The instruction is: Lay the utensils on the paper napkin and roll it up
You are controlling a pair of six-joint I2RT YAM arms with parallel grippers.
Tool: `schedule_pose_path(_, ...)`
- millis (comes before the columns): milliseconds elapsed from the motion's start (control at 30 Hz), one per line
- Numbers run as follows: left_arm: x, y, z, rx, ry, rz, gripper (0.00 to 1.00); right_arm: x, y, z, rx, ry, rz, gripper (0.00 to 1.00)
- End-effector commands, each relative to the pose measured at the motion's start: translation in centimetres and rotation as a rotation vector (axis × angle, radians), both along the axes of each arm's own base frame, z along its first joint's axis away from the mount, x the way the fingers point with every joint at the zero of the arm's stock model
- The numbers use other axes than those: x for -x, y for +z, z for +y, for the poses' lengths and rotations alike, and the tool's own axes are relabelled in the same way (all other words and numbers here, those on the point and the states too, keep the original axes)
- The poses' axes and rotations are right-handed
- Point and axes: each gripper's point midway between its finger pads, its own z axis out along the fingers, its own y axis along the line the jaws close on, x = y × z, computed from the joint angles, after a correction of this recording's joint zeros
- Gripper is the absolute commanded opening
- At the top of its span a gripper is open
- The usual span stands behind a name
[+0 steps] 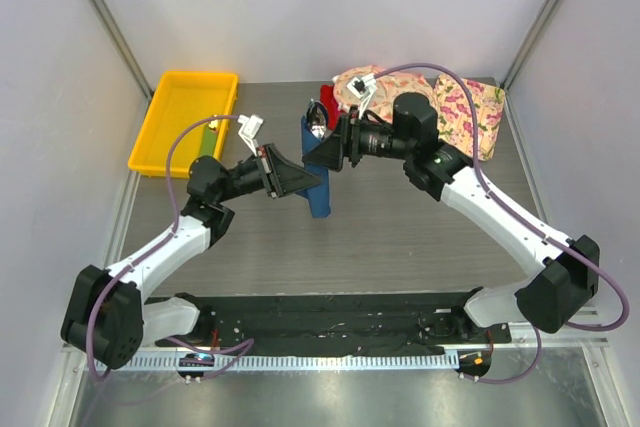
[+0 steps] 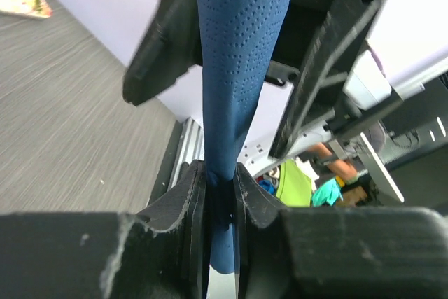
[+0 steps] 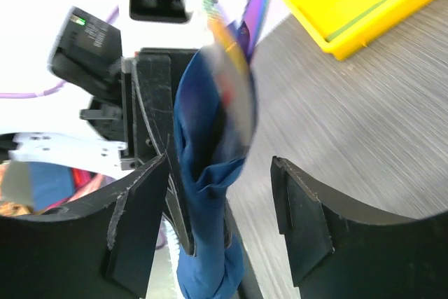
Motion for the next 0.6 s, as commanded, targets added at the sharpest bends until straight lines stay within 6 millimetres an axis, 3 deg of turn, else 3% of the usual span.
schedule_pose_path(0,1.9,4.7,0.3,0.097,-0.069,-0.216,0.00,2.4,5.0,-0.8,-0.141,0.108,-0.064,0.68)
schedule_pose_path(267,2.3,5.9,0.3,0.123,-0.091,-0.224,0.00,4.6,5.5,-0.7,-0.220,0.240,-0.022,0.66)
schedule_pose_path(433,2.4,6.7,0.3,0.139,-0.096,-0.227,0.00,4.9,4.5,-0.5,-0.206,0.266,0.004,0.68)
schedule_pose_path(500,2.3,6.9,0.3,0.143,-0.101,-0.223,0.00,5.0,4.0,-0.5,-0.202,0.263,0.012,0.58)
schedule_pose_path(533,2.3,6.9,0.3,0.143,-0.101,-0.221,0.00,4.9,4.0,-0.5,-0.203,0.255,0.013,0.42)
schedule_pose_path(567,2.4,6.9,0.2,0.142,-0.107,-0.222,0.00,4.8,3.8,-0.5,-0.201,0.251,0.014,0.34)
